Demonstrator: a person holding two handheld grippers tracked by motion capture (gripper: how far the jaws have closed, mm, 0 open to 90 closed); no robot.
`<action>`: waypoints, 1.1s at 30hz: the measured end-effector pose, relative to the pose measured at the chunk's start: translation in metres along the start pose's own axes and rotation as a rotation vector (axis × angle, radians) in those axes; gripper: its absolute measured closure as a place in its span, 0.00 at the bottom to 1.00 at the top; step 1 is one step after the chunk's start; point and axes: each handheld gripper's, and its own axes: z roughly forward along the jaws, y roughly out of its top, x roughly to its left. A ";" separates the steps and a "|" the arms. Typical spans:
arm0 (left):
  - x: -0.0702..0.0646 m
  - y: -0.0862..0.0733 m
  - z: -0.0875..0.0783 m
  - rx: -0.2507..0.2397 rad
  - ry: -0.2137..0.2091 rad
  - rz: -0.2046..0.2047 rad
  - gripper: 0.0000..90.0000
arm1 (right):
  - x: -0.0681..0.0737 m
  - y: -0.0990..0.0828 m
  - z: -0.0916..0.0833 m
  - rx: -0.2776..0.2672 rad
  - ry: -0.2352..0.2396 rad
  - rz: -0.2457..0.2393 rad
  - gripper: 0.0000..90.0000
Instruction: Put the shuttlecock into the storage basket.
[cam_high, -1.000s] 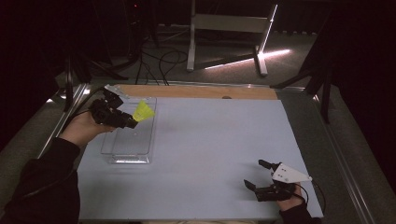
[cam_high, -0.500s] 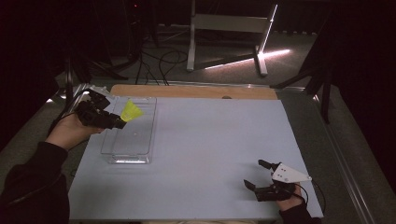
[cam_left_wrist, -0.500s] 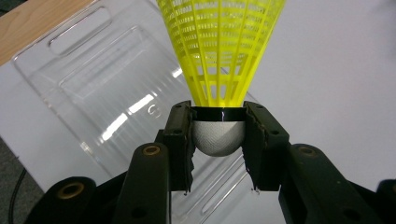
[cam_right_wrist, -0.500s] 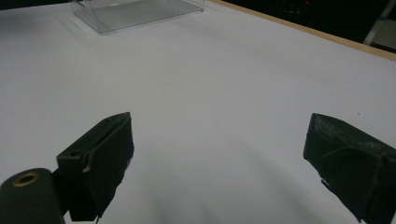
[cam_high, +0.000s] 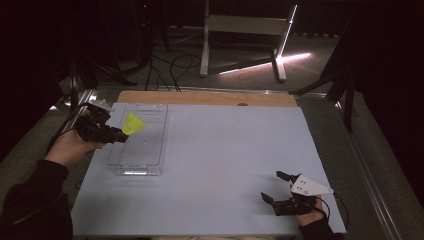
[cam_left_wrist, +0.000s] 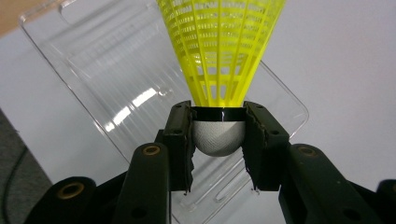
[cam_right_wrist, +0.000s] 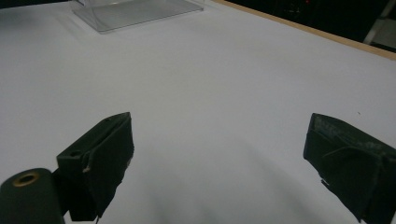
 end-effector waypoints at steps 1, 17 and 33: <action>0.001 -0.002 0.002 -0.001 0.008 -0.006 0.73 | 0.000 0.000 0.000 0.000 0.001 0.000 0.09; 0.011 -0.029 0.030 0.037 0.041 -0.064 0.73 | 0.000 0.000 0.000 0.003 0.002 0.002 0.09; 0.015 -0.044 0.048 0.078 0.027 -0.117 0.73 | 0.000 0.000 0.000 0.007 0.006 0.003 0.10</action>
